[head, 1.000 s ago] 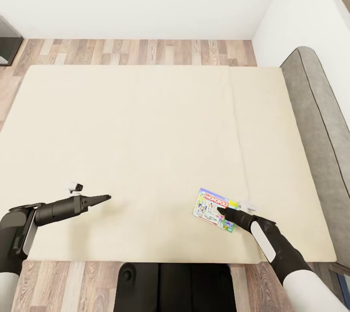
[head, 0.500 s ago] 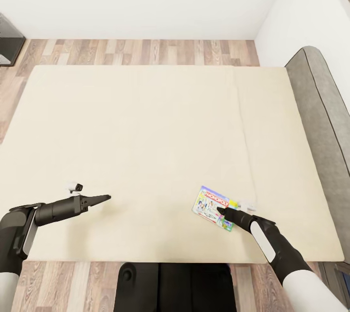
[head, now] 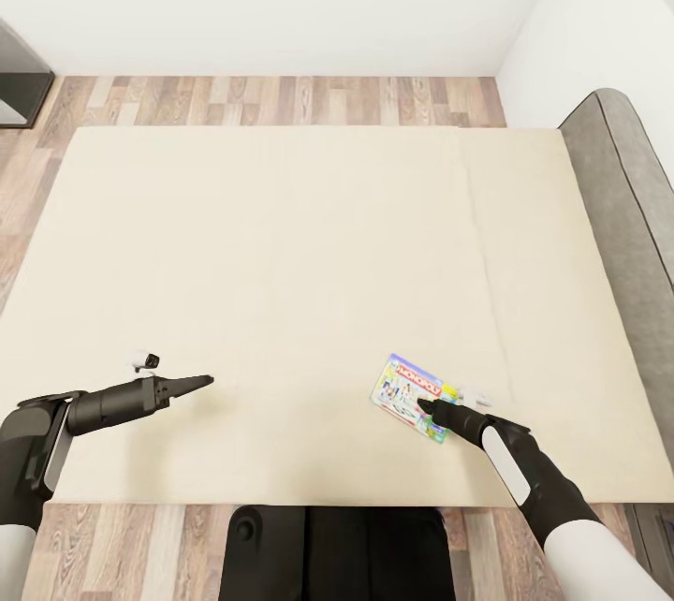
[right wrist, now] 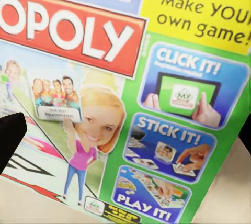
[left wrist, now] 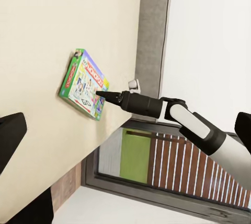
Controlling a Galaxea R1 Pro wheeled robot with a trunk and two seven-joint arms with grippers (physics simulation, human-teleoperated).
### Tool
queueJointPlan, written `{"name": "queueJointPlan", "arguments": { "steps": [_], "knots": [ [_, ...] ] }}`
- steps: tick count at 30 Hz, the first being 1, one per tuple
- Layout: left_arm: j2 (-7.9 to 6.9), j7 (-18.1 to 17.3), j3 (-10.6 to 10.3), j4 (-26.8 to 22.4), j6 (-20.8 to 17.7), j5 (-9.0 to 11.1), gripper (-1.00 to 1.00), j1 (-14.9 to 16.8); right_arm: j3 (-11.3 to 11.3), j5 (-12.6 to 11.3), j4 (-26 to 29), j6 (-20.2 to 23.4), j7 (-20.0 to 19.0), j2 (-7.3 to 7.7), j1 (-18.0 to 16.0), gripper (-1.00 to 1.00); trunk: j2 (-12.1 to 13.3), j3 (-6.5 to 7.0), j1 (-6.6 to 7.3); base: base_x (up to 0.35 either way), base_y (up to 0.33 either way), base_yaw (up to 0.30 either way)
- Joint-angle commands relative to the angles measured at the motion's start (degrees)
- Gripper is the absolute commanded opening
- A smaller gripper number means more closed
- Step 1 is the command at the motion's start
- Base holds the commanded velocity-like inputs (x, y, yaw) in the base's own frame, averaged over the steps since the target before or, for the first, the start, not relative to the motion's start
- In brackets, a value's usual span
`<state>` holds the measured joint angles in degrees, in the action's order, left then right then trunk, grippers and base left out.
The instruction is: Put all the toys in the child's room - the three board games (two on the bed and one on the table), the two jigsaw puzzles on the table, and the tennis ball on the table - inside the toy box on the table in the child's room.
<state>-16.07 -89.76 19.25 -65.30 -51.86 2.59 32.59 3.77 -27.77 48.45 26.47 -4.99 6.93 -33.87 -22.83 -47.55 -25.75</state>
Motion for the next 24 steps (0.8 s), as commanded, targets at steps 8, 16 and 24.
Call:
{"name": "queueJointPlan", "arguments": {
  "steps": [8,16,24],
  "knots": [
    [-0.01,-0.24,-0.03,0.00,-0.61,-0.05,1.00,0.02,0.09,-0.09,0.11,0.21,-0.02,0.07,0.00,1.00,-0.09,-0.06,-0.03,0.000,0.070,0.000],
    [-0.01,-0.24,-0.02,0.00,-0.61,-0.04,1.00,0.02,0.09,-0.09,0.15,0.24,-0.02,0.05,0.02,1.00,-0.09,-0.06,-0.03,0.000,0.109,0.000],
    [-0.01,-0.24,-0.05,0.00,-0.61,-0.05,1.00,0.02,0.09,-0.09,0.15,0.21,-0.02,0.04,0.02,1.00,-0.09,-0.06,-0.03,0.000,0.088,0.000]
  ]
}}
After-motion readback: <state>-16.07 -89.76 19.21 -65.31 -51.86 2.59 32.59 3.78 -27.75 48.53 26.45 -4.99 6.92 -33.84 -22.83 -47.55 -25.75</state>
